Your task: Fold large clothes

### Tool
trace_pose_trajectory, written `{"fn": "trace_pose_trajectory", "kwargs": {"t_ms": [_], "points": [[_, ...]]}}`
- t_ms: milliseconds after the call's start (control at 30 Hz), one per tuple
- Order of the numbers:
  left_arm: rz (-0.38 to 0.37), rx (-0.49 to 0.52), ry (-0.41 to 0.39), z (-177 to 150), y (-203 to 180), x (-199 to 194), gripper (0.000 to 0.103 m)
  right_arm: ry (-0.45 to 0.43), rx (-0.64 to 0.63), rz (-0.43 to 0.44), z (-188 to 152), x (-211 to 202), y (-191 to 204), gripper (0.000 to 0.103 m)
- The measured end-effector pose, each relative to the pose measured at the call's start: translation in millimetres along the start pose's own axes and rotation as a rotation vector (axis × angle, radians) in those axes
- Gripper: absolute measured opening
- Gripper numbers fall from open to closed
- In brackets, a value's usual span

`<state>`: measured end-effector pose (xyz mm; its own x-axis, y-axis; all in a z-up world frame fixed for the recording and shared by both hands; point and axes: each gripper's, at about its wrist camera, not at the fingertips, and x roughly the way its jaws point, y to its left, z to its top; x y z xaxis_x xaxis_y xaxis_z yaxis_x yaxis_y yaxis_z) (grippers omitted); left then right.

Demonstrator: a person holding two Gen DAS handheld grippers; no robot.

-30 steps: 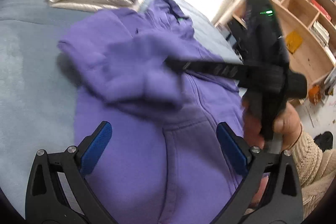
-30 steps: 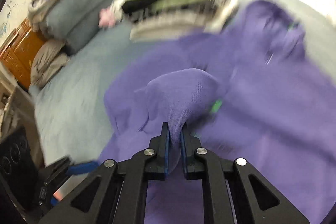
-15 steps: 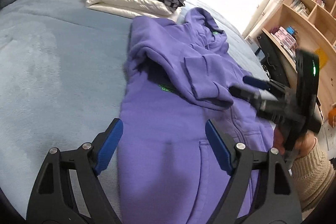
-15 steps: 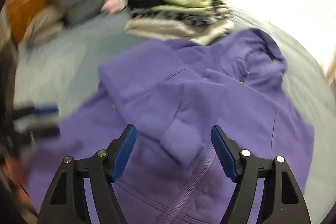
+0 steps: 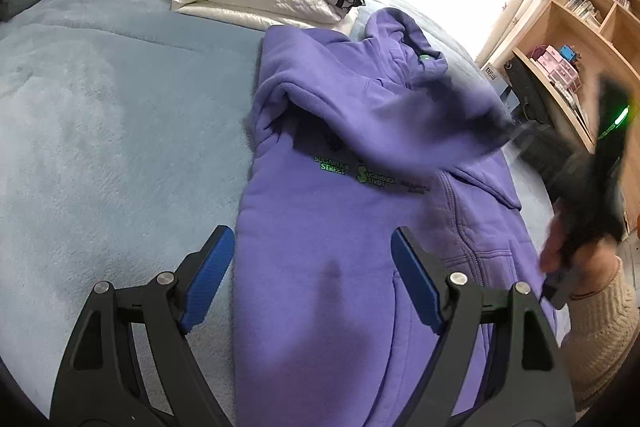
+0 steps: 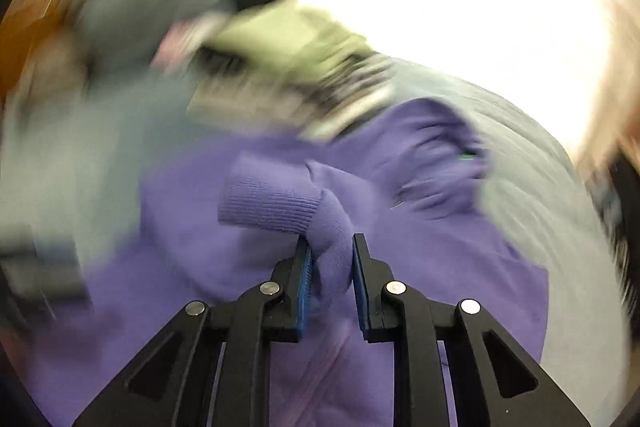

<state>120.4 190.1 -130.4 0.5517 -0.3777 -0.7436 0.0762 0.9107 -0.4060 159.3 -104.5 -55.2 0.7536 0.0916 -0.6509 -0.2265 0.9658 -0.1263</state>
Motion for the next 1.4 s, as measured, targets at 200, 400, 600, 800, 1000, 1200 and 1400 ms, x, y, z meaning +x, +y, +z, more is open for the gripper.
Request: {"fn": "trace_pose_trajectory", "kwargs": {"t_ms": [200, 400, 600, 800, 1000, 1200, 1400], "points": [[0.000, 0.024, 0.016, -0.8, -14.0, 5.7, 0.079, 0.267, 0.496, -0.083, -51.2, 24.0, -108.7, 0.058], [0.005, 0.041, 0.036, 10.4, -23.2, 10.7, 0.079, 0.345, 0.642, 0.004, -105.6, 18.6, -151.6, 0.058], [0.011, 0.015, 0.040, 57.7, -24.2, 33.3, 0.079, 0.286, 0.739, 0.091, -95.4, 36.8, -199.8, 0.063], [0.102, 0.008, 0.064, 119.2, -23.2, 86.4, 0.079, 0.300, 0.773, 0.137, -58.5, 98.3, -235.5, 0.064], [0.154, -0.011, 0.117, 151.2, -10.6, 135.4, 0.079, 0.301, 0.779, 0.166, -40.4, 156.3, -253.0, 0.064], [0.157, -0.081, 0.186, 159.2, 8.7, 177.1, 0.079, 0.300, 0.716, 0.168, -33.0, 192.5, -246.1, 0.063], [0.220, -0.025, 0.091, 164.8, -11.4, 177.2, 0.020, 0.219, 0.549, 0.136, -12.7, 185.8, -217.6, 0.011]]}}
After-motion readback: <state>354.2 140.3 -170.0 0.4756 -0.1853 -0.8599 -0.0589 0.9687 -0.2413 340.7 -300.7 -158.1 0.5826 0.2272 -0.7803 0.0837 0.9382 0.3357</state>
